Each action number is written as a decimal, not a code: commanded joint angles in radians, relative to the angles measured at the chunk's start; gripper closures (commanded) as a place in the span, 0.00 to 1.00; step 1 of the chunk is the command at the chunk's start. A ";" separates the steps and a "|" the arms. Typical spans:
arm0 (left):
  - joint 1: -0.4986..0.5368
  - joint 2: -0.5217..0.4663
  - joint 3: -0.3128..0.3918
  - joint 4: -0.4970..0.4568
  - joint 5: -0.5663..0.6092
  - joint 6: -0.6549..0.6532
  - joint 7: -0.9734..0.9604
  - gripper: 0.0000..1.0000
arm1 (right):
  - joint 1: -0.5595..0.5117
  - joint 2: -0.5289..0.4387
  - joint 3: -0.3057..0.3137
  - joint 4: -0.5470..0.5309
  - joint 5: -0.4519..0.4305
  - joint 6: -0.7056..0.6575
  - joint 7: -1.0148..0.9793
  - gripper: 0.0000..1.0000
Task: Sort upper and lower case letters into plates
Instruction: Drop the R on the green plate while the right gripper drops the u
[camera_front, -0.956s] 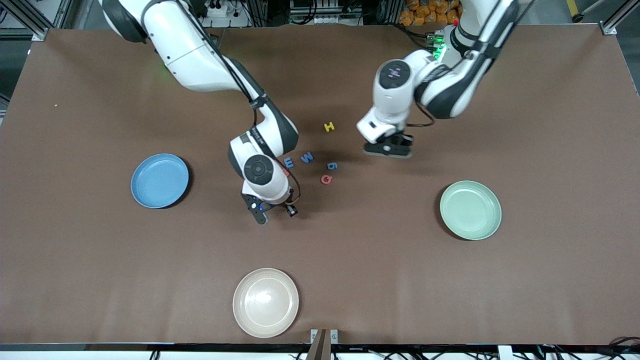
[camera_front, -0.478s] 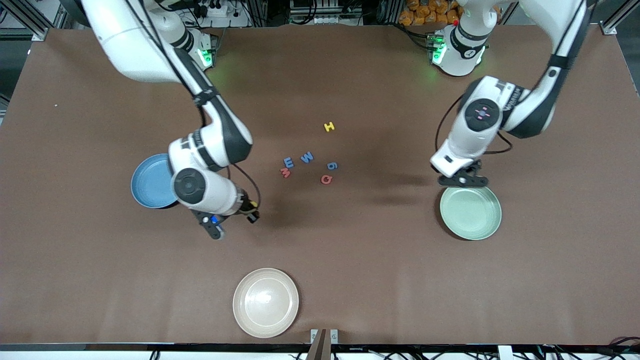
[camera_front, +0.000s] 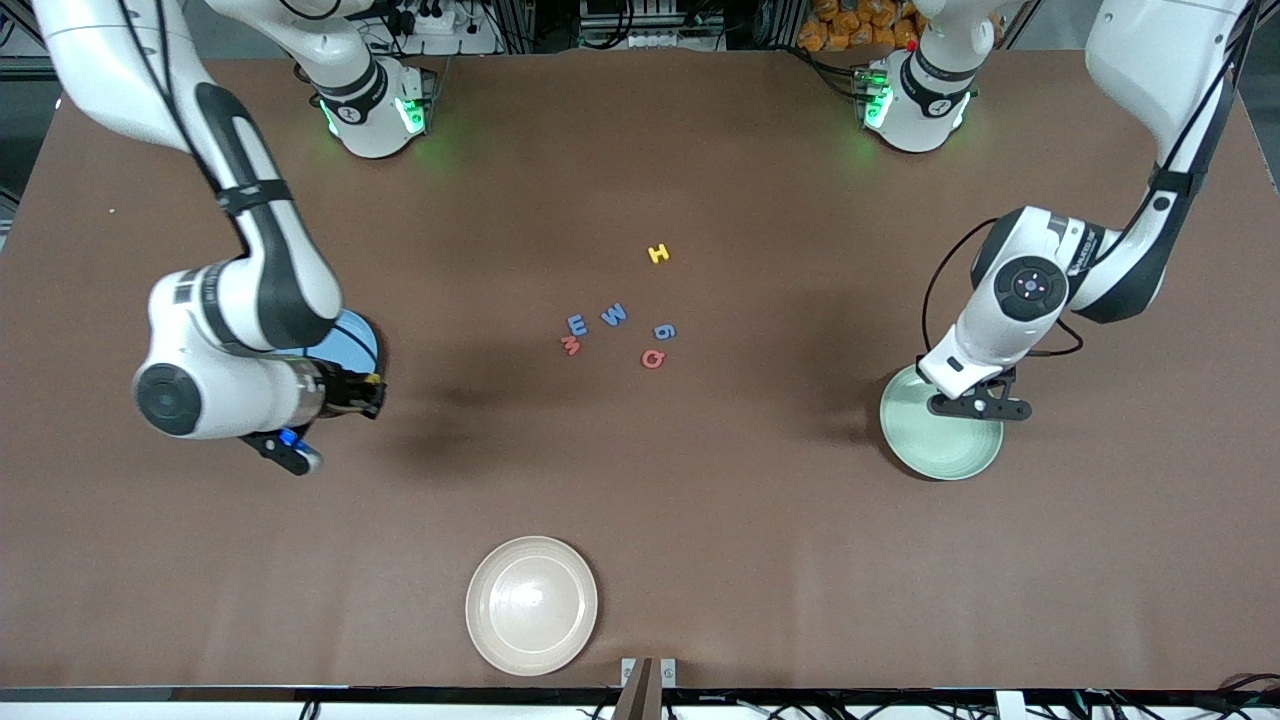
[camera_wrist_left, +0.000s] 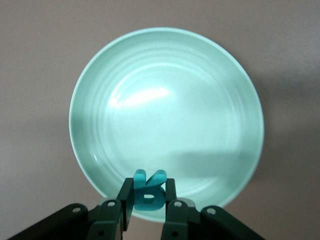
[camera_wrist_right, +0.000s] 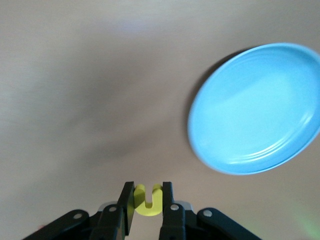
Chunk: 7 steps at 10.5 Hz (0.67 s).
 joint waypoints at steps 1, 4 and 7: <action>0.000 0.070 0.012 0.076 0.043 0.000 -0.006 0.54 | -0.063 -0.106 0.016 -0.200 0.009 0.103 -0.157 1.00; -0.026 0.067 0.006 0.081 0.046 -0.003 -0.012 0.00 | -0.121 -0.182 0.010 -0.455 0.005 0.372 -0.396 1.00; -0.159 0.069 -0.046 0.080 0.027 -0.003 -0.117 0.00 | -0.152 -0.202 -0.019 -0.550 0.001 0.486 -0.521 1.00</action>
